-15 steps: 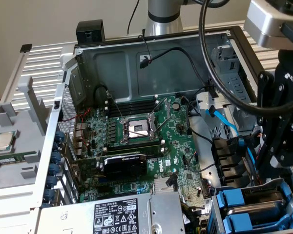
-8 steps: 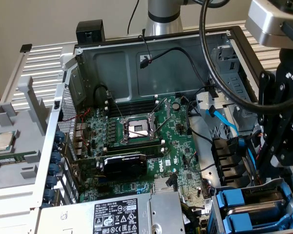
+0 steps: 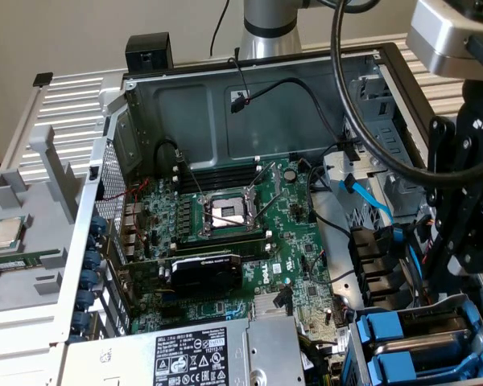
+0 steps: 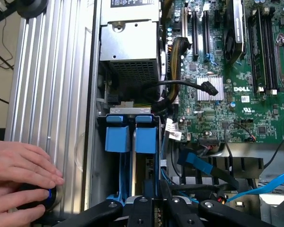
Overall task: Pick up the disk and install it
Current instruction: 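Insert the first disk wire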
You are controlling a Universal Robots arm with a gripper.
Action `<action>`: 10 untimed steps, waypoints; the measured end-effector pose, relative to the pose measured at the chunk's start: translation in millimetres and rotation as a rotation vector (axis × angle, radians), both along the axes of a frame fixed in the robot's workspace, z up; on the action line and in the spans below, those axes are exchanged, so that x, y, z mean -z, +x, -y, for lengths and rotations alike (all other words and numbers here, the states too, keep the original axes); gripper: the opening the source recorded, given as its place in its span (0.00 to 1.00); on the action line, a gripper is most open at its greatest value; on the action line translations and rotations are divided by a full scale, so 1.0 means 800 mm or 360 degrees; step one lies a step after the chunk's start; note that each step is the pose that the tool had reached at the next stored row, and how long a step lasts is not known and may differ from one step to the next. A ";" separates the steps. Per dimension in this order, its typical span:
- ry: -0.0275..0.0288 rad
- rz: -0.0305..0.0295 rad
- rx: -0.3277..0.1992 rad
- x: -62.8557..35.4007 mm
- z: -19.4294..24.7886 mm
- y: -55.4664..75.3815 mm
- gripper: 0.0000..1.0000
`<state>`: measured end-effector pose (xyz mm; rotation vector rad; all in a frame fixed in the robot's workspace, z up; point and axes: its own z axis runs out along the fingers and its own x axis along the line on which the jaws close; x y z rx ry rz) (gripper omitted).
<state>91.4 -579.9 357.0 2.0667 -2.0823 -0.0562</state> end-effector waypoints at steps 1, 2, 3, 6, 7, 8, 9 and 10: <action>0.00010 0.00000 0.0000 0.000 0.0006 0.000 0.17; 0.00040 -0.00001 0.0000 0.000 0.0012 0.000 0.17; 0.00085 -0.00001 0.0001 0.000 0.0017 0.000 0.17; 0.00313 0.00000 0.0004 0.001 0.0050 0.000 0.17; 0.00400 0.00000 0.0005 0.001 0.0065 0.000 0.17; 0.00455 0.00000 0.0006 0.001 0.0082 0.000 0.17; 0.00468 0.00000 0.0007 0.001 0.0093 0.000 0.17; 0.00464 -0.00001 0.0007 0.001 0.0102 0.000 0.17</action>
